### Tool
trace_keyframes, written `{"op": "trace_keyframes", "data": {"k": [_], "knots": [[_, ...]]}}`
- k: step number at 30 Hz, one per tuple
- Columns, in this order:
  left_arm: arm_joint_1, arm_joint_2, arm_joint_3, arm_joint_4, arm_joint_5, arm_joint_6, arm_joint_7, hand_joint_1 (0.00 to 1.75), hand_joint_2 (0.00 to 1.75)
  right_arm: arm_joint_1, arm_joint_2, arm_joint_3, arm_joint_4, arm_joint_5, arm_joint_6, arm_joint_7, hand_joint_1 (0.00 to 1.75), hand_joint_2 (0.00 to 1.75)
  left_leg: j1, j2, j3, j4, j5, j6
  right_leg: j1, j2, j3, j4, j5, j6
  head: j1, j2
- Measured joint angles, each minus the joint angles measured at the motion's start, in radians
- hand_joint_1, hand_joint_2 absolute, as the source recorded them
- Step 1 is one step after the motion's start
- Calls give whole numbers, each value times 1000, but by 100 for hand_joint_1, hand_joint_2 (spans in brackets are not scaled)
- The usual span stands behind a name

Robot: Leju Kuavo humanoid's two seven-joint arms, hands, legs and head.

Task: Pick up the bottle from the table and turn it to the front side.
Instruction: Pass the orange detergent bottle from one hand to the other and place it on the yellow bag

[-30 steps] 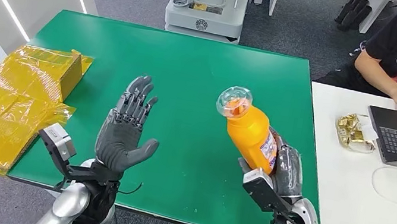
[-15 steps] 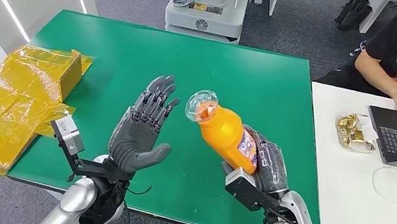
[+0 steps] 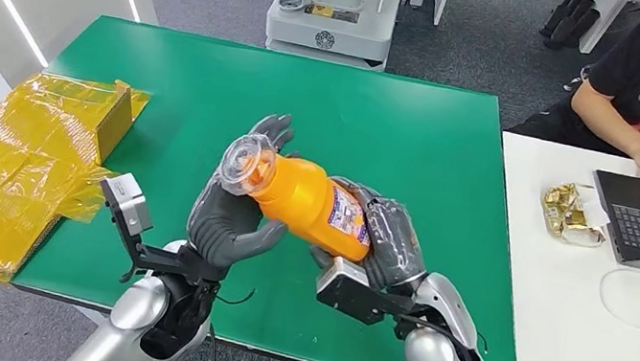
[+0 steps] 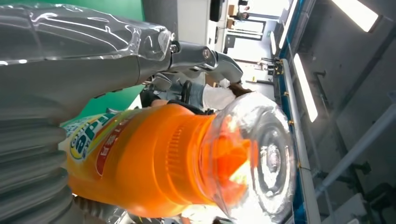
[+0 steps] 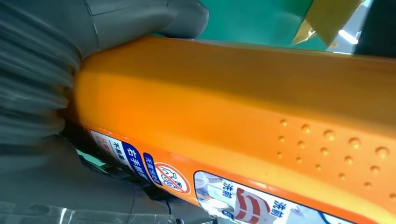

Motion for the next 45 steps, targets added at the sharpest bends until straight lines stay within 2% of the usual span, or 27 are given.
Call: {"op": "trace_keyframes", "data": {"k": [7,17,18,21,22,41,45], "knots": [[-6,10,1,15,23,43,-23,0,175,-51,19,43,59,-15,96,60,175,175,0,0,0,0,0,0,0,0,0,0,0,0,0,0],[-6,27,3,30,34,59,-27,0,175,-81,21,65,103,-24,163,83,175,175,0,0,0,0,0,0,0,0,0,0,0,0,0,0],[-6,27,3,31,34,59,-27,24,175,-83,21,66,105,-25,164,83,175,175,0,0,0,0,0,0,0,0,0,0,0,0,0,0],[-7,27,3,36,34,59,-27,153,175,-85,21,68,110,-25,164,81,175,175,0,0,0,0,0,0,0,0,0,0,0,0,0,0],[-7,27,3,37,34,59,-27,172,175,-86,21,68,111,-26,162,80,175,175,0,0,0,0,0,0,0,0,0,0,0,0,0,0],[-16,29,3,40,-2,72,-27,175,175,-78,21,80,101,-8,116,51,175,175,0,0,0,0,0,0,0,0,-1,0,0,0,0,0],[-17,29,3,40,-2,71,-27,175,175,-75,21,80,96,-12,116,53,159,175,0,0,0,0,0,0,0,0,-1,0,0,0,0,0]]}}
